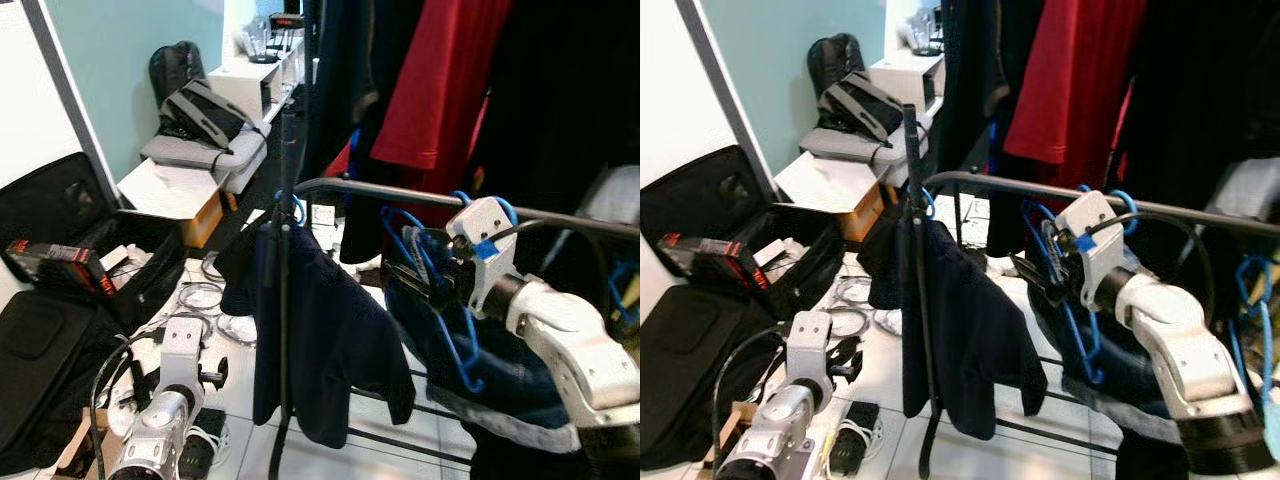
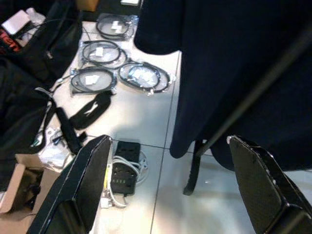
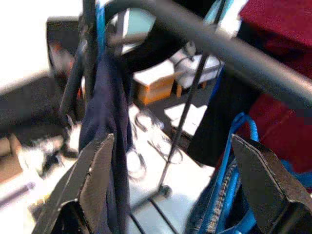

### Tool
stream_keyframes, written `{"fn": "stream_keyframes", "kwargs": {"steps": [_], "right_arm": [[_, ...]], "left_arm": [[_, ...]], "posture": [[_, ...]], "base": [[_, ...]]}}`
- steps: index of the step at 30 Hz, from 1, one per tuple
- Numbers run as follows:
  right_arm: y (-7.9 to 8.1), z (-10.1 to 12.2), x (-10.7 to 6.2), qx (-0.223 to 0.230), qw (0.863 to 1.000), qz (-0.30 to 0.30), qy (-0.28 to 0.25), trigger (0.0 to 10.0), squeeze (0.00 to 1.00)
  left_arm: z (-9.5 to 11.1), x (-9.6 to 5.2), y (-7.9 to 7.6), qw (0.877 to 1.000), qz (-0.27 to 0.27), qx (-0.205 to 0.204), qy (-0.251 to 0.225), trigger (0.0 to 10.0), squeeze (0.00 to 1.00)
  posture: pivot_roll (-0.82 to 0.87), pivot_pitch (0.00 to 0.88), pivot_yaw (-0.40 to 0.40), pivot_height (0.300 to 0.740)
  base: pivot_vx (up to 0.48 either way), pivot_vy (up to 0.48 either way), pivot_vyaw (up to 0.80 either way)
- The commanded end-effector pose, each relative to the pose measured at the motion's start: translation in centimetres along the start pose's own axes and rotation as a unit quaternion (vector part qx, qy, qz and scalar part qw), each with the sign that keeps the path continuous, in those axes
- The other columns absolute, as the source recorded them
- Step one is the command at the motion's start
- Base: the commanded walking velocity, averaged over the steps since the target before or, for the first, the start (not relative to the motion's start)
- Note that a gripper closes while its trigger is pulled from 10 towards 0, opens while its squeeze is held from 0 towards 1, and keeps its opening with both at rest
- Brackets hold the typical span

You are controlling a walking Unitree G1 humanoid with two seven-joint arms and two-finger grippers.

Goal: Hang hanger

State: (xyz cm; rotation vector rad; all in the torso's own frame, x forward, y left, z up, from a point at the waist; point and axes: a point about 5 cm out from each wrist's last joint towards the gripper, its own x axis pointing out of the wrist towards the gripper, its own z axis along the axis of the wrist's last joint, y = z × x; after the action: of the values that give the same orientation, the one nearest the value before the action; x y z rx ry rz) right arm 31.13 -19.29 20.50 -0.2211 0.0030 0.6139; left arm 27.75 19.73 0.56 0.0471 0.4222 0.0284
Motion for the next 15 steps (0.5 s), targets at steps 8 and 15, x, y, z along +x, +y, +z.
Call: {"fn": "stream_keyframes", "kwargs": {"steps": [8,15], "right_arm": [[0.2,0.4,1.8,0.068,0.996,0.039,-0.044,10.0,0.0],[1.0,-0.2,4.5,0.033,0.996,0.079,0.015,10.0,0.0]], "left_arm": [[-0.3,-0.3,0.3,1.0,0.002,0.007,0.003,10.0,0.0],[-0.4,-0.8,1.2,1.0,0.009,0.016,0.001,10.0,0.0]], "posture": [[-0.05,0.029,-0.018,0.74],[-0.02,0.05,-0.015,0.74]], "base": [[0.0,0.0,0.0],[0.0,0.0,0.0]]}}
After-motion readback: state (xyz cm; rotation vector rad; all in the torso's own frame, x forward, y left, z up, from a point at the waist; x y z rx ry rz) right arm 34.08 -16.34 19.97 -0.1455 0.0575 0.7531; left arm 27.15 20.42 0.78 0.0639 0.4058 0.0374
